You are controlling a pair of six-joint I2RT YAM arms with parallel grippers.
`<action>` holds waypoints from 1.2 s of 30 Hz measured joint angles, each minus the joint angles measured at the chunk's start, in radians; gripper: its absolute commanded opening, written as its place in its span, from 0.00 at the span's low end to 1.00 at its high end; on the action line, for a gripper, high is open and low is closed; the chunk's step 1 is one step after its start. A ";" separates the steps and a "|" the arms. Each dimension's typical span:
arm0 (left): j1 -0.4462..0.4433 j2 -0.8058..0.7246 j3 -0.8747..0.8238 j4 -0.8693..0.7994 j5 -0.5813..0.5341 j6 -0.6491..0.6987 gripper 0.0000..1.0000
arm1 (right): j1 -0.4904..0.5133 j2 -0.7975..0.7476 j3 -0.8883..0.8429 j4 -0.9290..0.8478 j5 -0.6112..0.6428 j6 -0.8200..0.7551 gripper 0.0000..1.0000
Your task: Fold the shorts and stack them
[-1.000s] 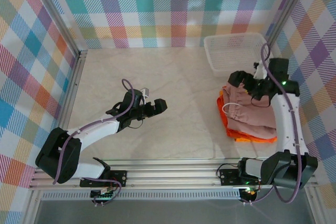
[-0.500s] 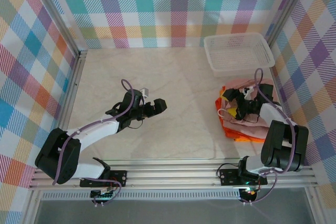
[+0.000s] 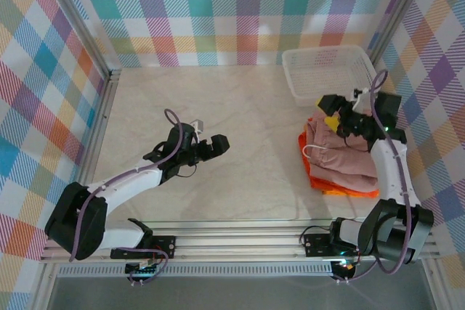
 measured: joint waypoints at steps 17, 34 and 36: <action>0.000 -0.145 0.000 -0.090 -0.057 0.040 1.00 | 0.003 0.499 -0.015 0.171 -0.019 0.007 0.99; 0.008 -0.387 -0.026 -0.177 -0.788 0.362 1.00 | 0.137 -0.141 -0.213 0.287 0.346 -0.204 0.99; 0.032 -0.373 -0.090 -0.097 -0.851 0.417 1.00 | 0.138 -0.167 -0.315 0.365 0.422 -0.256 0.99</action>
